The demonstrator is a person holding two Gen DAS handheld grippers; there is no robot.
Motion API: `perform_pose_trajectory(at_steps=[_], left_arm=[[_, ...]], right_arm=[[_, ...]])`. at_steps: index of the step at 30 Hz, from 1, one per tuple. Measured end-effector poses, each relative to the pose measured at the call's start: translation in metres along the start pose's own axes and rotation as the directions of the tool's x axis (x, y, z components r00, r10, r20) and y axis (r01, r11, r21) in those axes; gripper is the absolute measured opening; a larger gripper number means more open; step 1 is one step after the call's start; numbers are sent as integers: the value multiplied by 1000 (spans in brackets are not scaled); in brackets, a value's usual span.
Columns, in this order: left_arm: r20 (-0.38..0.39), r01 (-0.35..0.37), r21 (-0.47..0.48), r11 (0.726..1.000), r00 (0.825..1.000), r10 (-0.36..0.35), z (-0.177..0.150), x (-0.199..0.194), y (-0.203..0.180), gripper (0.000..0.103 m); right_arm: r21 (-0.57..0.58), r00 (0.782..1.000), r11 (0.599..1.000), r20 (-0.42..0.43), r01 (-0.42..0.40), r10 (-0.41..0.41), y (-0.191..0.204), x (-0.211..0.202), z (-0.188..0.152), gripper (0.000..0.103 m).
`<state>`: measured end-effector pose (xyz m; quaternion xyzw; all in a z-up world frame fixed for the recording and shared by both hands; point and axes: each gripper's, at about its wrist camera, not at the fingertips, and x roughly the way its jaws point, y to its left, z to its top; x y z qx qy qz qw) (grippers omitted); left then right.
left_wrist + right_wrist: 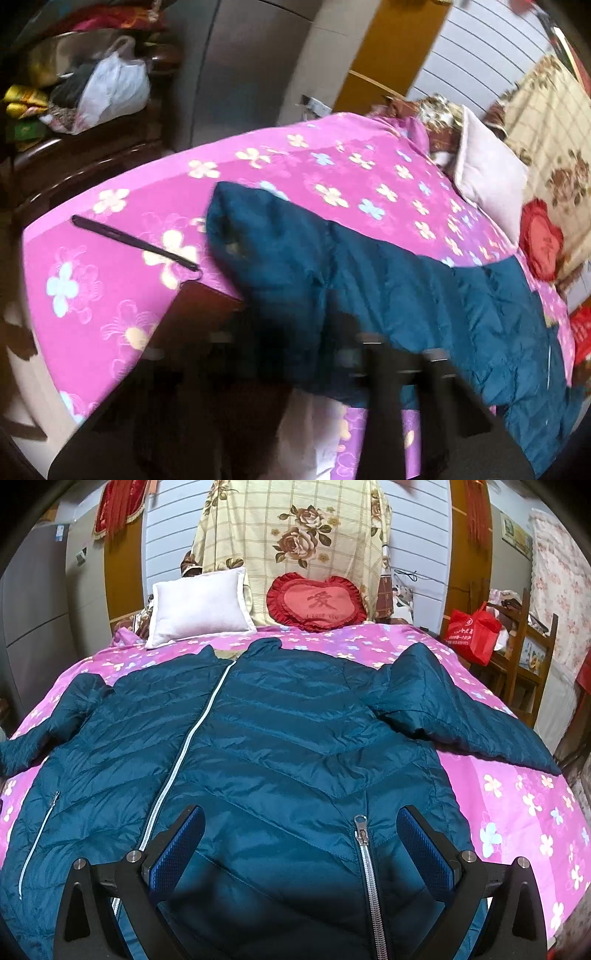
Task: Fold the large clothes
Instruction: 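Carry the sleeve with the left tool across the jacket body and release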
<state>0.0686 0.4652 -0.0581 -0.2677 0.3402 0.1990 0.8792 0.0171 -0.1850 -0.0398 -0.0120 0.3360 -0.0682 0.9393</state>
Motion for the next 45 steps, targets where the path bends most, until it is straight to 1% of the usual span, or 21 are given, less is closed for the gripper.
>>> perform_pose_trajectory(at_steps=[1,3,5,7,8,11,13,16,20,21,22,25,27,30,33,36,40,42,43,45], left_arm=[[10,27,-15,1000,1000,-27,0,-3,1,15],[47,72,-16,997,996,-71,2,-15,-4,14],[71,105,2,994,992,-105,3,-26,-14,14],[80,164,23,986,983,-165,4,-36,-29,14],[82,179,36,983,980,-181,5,-38,-37,14],[76,236,80,968,967,-242,3,-49,-68,14],[64,284,112,952,954,-292,-1,-54,-95,14],[51,341,156,927,934,-352,-8,-62,-137,13],[30,442,197,875,889,-456,-17,-77,-203,13],[21,469,209,858,875,-483,-19,-82,-220,13],[6,500,232,834,857,-515,-24,-88,-245,13],[-41,565,272,779,816,-577,-36,-100,-301,13],[-72,600,295,743,790,-609,-48,-106,-336,13],[-113,637,330,697,759,-641,-65,-112,-386,13],[-186,685,329,650,722,-666,-87,-105,-435,13],[-251,714,321,622,697,-671,-114,-94,-479,13],[-346,755,301,583,656,-671,-162,-74,-531,13],[-377,766,300,569,643,-667,-179,-67,-549,13],[-399,775,295,559,632,-665,-192,-62,-560,13],[-429,786,283,550,616,-660,-210,-53,-573,13]], right_arm=[[1,1000,1000,-1,1,-1,0,0,0,103],[4,1000,1000,4,1,-1,0,-1,0,103],[10,1000,1000,12,5,-5,-2,-2,1,103],[16,1000,1000,16,11,-11,-5,-3,1,103],[19,1000,1000,18,20,-20,-7,-3,0,103],[35,998,997,3,70,-70,-18,-1,-1,103],[65,997,995,-9,81,-80,-28,-1,-1,103],[97,995,990,1,99,-100,-42,-8,-2,103],[104,992,986,3,128,-129,-56,-15,-4,103],[104,990,985,-2,139,-140,-58,-15,-5,103],[106,988,983,-5,151,-151,-61,-16,-5,103],[128,986,978,-12,164,-164,-72,-18,-6,103],[140,985,975,-21,174,-172,-78,-19,-7,103],[152,982,970,-54,188,-182,-86,-16,-8,103],[169,981,968,-88,184,-171,-93,-12,-11,103],[184,982,968,-103,173,-156,-99,-11,-13,103],[188,983,968,-107,166,-148,-103,-13,-15,103],[188,983,969,-114,163,-143,-106,-14,-17,103],[190,983,969,-120,161,-139,-108,-13,-18,103],[192,982,968,-130,160,-136,-110,-13,-18,103]])
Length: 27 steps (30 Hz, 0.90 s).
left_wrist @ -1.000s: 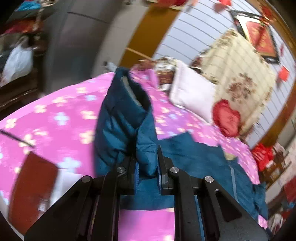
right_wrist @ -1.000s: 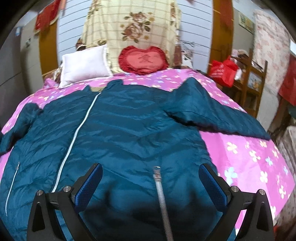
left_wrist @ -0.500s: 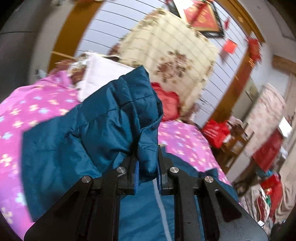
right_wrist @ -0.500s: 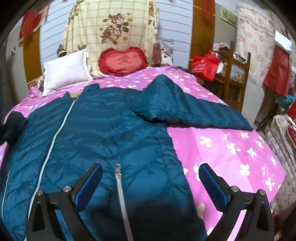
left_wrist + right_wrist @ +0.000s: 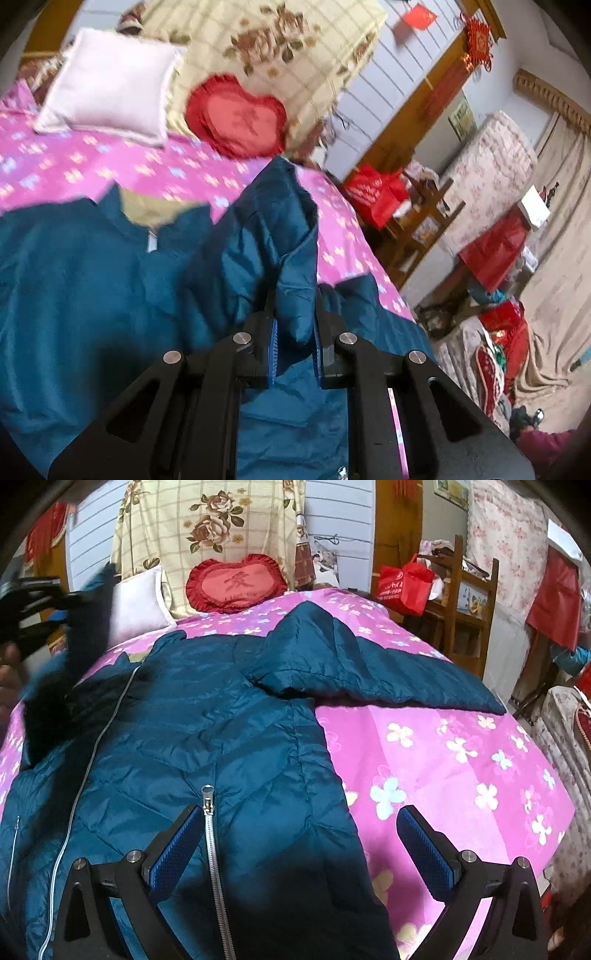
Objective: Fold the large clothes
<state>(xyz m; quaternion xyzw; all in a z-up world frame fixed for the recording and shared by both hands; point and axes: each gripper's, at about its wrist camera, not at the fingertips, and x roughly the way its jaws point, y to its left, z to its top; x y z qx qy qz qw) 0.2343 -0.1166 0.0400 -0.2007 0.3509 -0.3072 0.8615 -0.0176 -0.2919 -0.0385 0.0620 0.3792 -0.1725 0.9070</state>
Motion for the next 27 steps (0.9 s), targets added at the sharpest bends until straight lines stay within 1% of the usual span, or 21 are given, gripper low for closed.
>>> perform_pose_trajectory(at_steps=[4,6,8,9,10,11,12,13,14,15,17,19,21,23,24,25,26,27], left_arm=[[-73,38,-37,999,997,-40,-26,39,2,13],[-115,45,-24,999,992,-47,-40,54,-1,13],[-173,38,-4,999,984,-38,-54,67,-6,15],[-200,41,-1,999,979,-40,-59,73,-7,20],[-233,46,-8,999,971,-47,-65,78,-8,29],[-245,49,-15,999,968,-51,-69,78,-7,36],[-248,48,-24,999,967,-52,-71,76,-5,54],[-243,46,-39,998,969,-54,-72,72,-3,68],[-239,44,-47,998,970,-54,-73,68,1,73],[-236,47,-58,997,970,-59,-74,61,4,74],[-247,48,-60,997,967,-61,-75,51,11,74],[-236,31,-55,998,971,-43,-76,34,22,74],[-211,-8,-44,999,978,-2,-74,11,39,74],[-164,-77,-25,997,984,72,-71,-20,62,74],[-139,-120,-11,993,983,118,-70,-35,75,74],[-101,-188,9,982,977,188,-67,-56,92,74],[-78,-231,16,973,970,232,-64,-69,106,74],[-43,-289,15,957,956,289,-61,-87,124,74]], right_arm=[[7,1000,1000,-18,7,-7,-6,3,0,103],[14,1000,1000,-22,4,-4,-9,5,1,103],[15,1000,1000,-22,4,-4,-10,5,2,103],[13,1000,1000,-22,6,-5,-10,6,2,103],[11,1000,1000,-24,7,-7,-10,6,2,103],[10,1000,1000,-25,8,-8,-9,7,2,103],[10,1000,1000,-25,9,-9,-9,7,2,103],[10,1000,1000,-27,11,-11,-9,7,2,103],[11,1000,1000,-28,14,-13,-9,7,2,103],[13,999,1000,-29,14,-14,-9,8,2,103],[20,999,1000,-29,18,-17,-10,9,2,103],[26,999,999,-30,20,-19,-9,10,2,103],[34,1000,999,-26,17,-16,-7,10,2,103],[44,1000,999,-13,2,-1,-3,9,4,103],[43,1000,999,1,-6,6,1,8,5,103],[39,1000,999,20,-17,17,5,6,7,103],[30,999,999,45,-32,30,10,3,10,103],[17,997,999,68,-43,42,17,2,15,103]])
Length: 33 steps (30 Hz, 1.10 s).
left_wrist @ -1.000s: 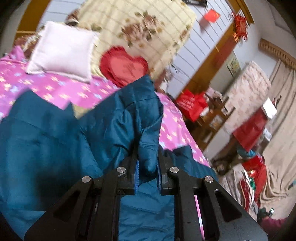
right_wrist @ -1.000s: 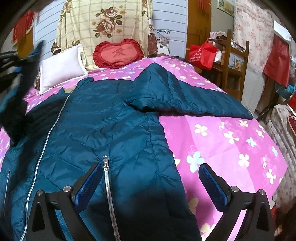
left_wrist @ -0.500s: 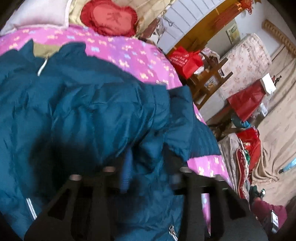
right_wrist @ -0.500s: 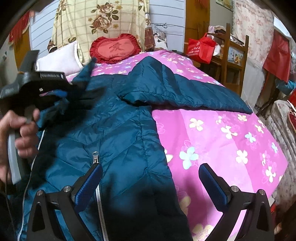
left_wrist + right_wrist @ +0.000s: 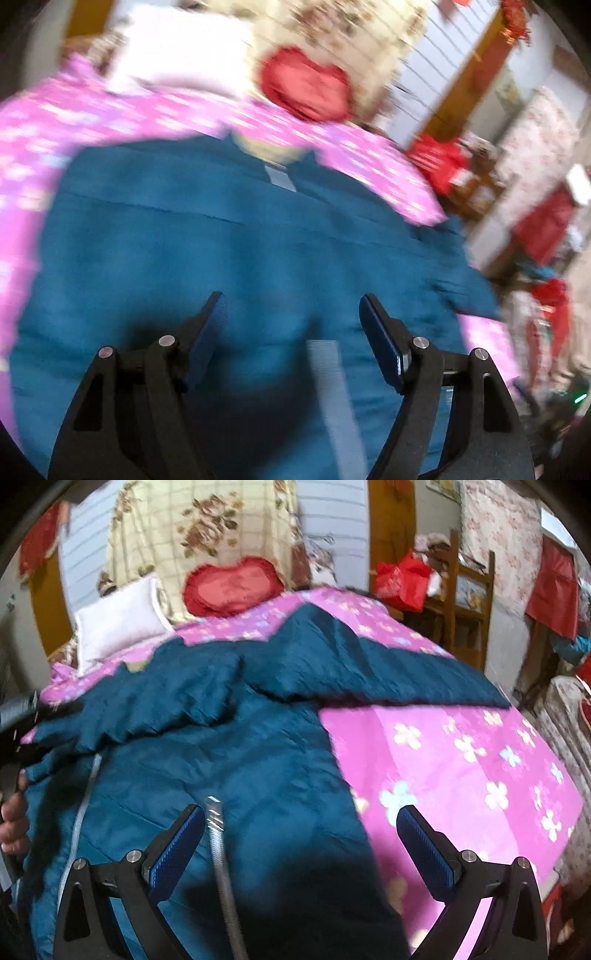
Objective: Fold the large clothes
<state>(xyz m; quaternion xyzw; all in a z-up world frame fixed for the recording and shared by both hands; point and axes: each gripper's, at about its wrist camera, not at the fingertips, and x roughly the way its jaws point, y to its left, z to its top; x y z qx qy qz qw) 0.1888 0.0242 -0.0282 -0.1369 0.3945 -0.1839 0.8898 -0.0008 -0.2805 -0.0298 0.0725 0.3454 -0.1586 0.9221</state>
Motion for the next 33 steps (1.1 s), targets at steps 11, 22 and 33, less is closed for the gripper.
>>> perform_pose_trajectory(at_steps=[11,22,33], left_arm=[[92,-315,-215,925,936,340,26,-15,109,74],[-51,-411,-160,897,911,409,19,47,112,80],[-37,-472,-118,874,881,471,54,73,105,80]], right_arm=[[-212,974,950,-38,-228,225,130,86,93,103],[-181,935,951,-300,-250,189,105,183,82,103],[-161,968,955,-71,-251,242,130,160,132,103]])
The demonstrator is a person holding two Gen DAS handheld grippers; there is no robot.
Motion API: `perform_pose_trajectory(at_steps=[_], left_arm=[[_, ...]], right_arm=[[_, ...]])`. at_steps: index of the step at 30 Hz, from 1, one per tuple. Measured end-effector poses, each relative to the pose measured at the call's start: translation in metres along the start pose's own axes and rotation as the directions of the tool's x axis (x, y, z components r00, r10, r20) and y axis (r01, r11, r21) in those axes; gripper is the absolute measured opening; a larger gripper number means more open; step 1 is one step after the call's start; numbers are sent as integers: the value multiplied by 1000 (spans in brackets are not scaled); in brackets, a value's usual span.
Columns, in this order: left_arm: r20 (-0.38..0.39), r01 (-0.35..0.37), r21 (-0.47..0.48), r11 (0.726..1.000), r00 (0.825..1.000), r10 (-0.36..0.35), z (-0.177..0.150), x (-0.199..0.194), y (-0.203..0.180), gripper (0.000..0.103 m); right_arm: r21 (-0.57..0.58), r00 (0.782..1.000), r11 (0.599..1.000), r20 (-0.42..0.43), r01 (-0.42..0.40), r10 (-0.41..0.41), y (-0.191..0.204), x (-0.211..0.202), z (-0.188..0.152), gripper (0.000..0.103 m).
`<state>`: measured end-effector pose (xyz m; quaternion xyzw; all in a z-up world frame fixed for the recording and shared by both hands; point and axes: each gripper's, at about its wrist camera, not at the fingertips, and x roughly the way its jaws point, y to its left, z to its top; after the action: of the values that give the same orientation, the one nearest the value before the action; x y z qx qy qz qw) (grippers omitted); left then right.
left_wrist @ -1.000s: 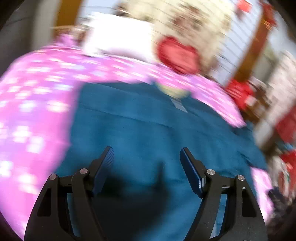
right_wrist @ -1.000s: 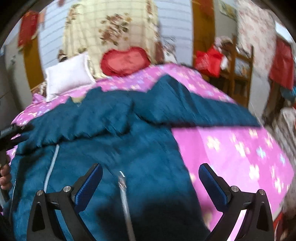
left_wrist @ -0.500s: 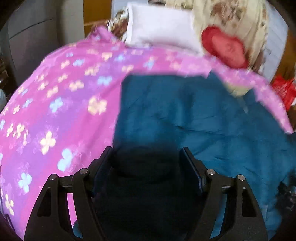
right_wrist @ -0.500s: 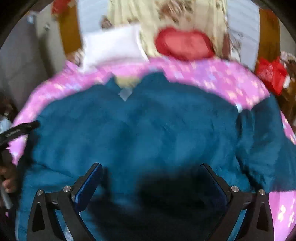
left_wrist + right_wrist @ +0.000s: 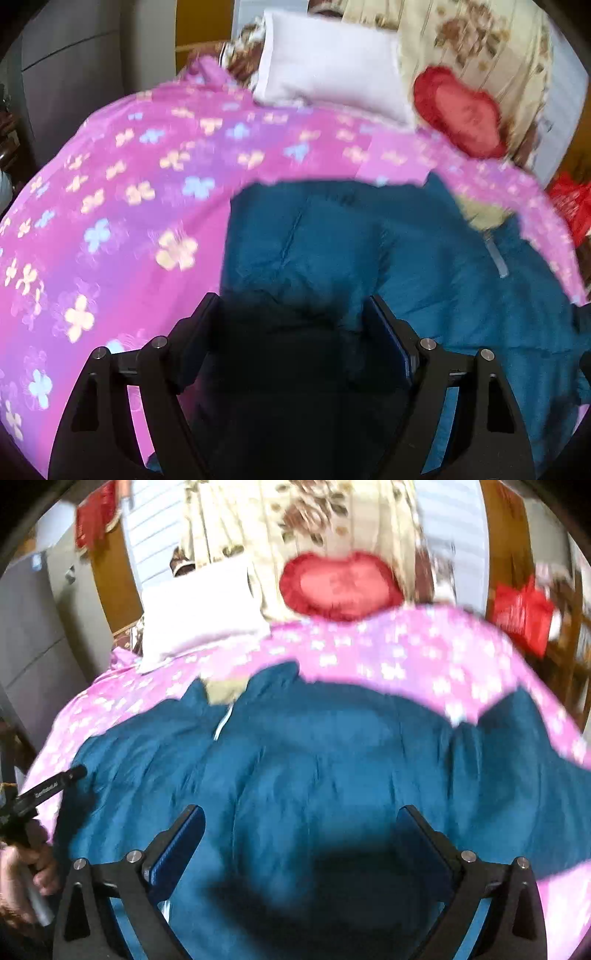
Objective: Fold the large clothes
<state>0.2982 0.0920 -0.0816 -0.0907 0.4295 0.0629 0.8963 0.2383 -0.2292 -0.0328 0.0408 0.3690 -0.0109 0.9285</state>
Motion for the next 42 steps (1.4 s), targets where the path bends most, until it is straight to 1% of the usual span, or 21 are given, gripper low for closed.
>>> perform_pose_trajectory(at_steps=[3,6,8,10,12,14,16,18,20,22,23,24,25,27,30,31,32,35,38,40,42], left_arm=[[-19,15,1,1000,1000,-15,-5,10,1,86],[-47,59,-36,998,997,-61,-6,17,8,93],[-66,35,-27,999,997,-37,-6,15,6,93],[-49,24,-27,999,998,-26,-7,1,6,93],[33,33,5,999,999,-33,-13,-28,4,93],[87,51,47,998,995,-55,-26,-52,1,93],[89,80,81,993,992,-87,-47,-66,-1,93],[32,90,107,990,995,-94,-66,-60,-5,93],[-17,51,156,987,999,-49,-78,-49,-13,93],[7,21,184,983,1000,-22,-80,-57,-19,93],[8,31,186,982,999,-33,-80,-62,-20,93],[14,45,187,981,999,-49,-81,-68,-20,93],[38,54,190,980,997,-62,-86,-79,-21,93],[79,60,198,978,994,-77,-99,-95,-21,93],[85,91,220,971,990,-112,-129,-108,-22,93],[81,96,232,968,990,-118,-137,-108,-23,93],[83,91,244,966,990,-115,-141,-107,-26,93],[77,57,252,966,994,-78,-146,-103,-30,93],[38,59,235,970,997,-70,-144,-94,-28,93],[23,73,219,973,996,-80,-143,-91,-25,93],[22,73,219,973,997,-80,-143,-90,-25,93]], right_arm=[[54,991,998,-126,-25,32,-17,47,-15,103],[44,990,998,-138,-36,42,-19,56,-17,103],[31,988,999,-148,-32,36,-17,58,-18,103],[26,986,999,-163,-40,44,-18,57,-18,103],[51,991,999,-130,-9,15,-21,40,-17,103],[91,999,996,-42,-16,20,-23,13,-16,103],[82,999,996,-22,-27,29,-18,-3,-20,103],[46,995,999,-98,-19,23,-9,4,-31,103],[38,978,999,-210,12,-4,-9,26,-50,103],[44,985,998,-168,33,-25,-11,12,-51,103],[50,989,998,-140,47,-40,-14,-2,-48,103],[53,993,997,-103,56,-50,-18,-15,-45,103],[62,997,995,-29,77,-76,-28,-37,-42,103],[98,989,986,42,135,-140,-52,-65,-40,103],[255,956,936,100,244,-277,-125,-106,-45,103],[320,940,905,98,281,-327,-154,-116,-51,103],[401,919,856,77,326,-386,-192,-126,-60,103],[565,882,718,-38,407,-470,-282,-138,-88,103],[606,829,623,-114,495,-548,-350,-145,-107,103],[621,813,582,-163,525,-559,-388,-144,-110,103],[595,793,566,-220,570,-567,-417,-140,-112,103]])
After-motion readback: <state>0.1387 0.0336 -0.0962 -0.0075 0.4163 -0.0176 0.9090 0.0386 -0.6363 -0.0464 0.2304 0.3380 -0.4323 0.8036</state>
